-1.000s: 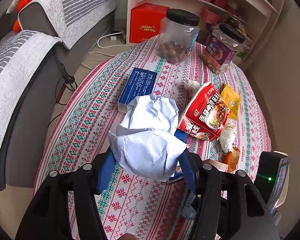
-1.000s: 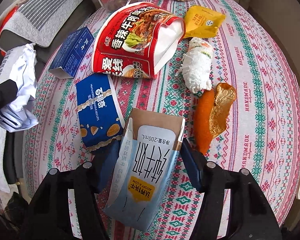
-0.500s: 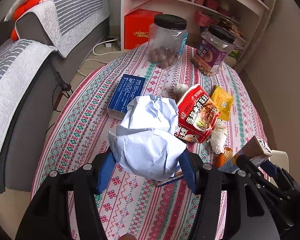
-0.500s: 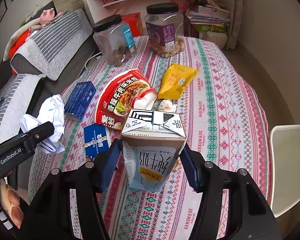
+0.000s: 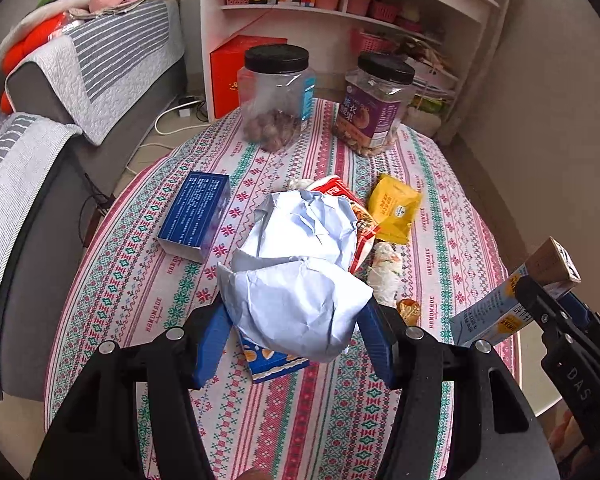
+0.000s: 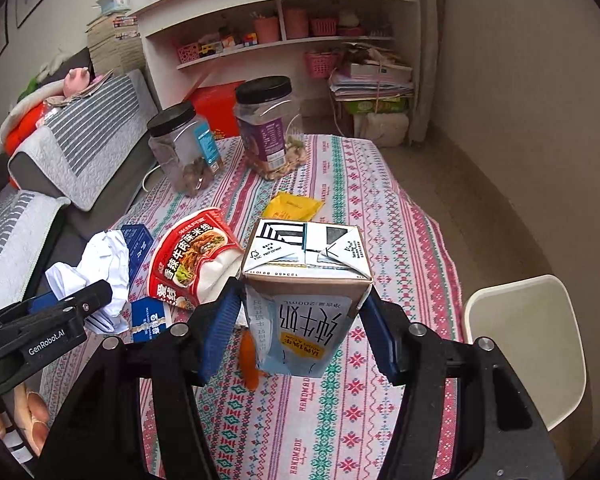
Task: Collect trash
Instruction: 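Lift the milk carton and drop it into the white bin with the right gripper, then carry the crumpled paper over the bin and release it with the left gripper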
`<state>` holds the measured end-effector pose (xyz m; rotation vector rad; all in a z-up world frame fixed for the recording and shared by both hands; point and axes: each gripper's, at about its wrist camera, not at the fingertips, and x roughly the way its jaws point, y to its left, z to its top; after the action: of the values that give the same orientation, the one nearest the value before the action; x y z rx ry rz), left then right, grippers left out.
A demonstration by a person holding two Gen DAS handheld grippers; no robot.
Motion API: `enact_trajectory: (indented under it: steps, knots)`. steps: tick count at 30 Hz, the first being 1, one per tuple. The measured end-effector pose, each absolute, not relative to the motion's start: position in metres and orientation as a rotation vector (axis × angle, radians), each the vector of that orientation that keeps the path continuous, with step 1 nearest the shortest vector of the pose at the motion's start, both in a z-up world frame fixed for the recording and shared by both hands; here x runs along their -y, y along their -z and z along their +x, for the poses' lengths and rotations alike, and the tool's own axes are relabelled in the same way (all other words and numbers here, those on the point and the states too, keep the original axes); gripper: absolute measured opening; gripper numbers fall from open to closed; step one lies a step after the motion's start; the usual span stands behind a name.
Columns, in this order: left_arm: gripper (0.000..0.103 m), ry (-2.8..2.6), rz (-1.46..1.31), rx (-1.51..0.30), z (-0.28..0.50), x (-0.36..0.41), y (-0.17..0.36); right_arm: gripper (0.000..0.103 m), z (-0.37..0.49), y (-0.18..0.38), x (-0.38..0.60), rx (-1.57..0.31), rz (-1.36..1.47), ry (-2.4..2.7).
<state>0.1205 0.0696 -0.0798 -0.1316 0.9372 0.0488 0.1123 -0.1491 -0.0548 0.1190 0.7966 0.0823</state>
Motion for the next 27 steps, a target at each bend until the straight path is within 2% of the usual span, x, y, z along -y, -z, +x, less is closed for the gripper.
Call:
enact_trajectory:
  steps: [14,24,27]
  knots:
    - [0.058,0.048,-0.064,-0.91,0.123,-0.004,0.079,0.056,0.091,0.038,0.242,-0.709,0.147,0.111]
    - [0.058,0.152,-0.015,-0.912,0.122,0.054,0.084,0.057,0.073,0.036,0.317,-0.716,0.199,0.293]
    - [0.058,0.197,-0.009,-0.921,0.121,0.075,0.086,0.076,0.065,0.031,0.333,-0.69,0.212,0.353]
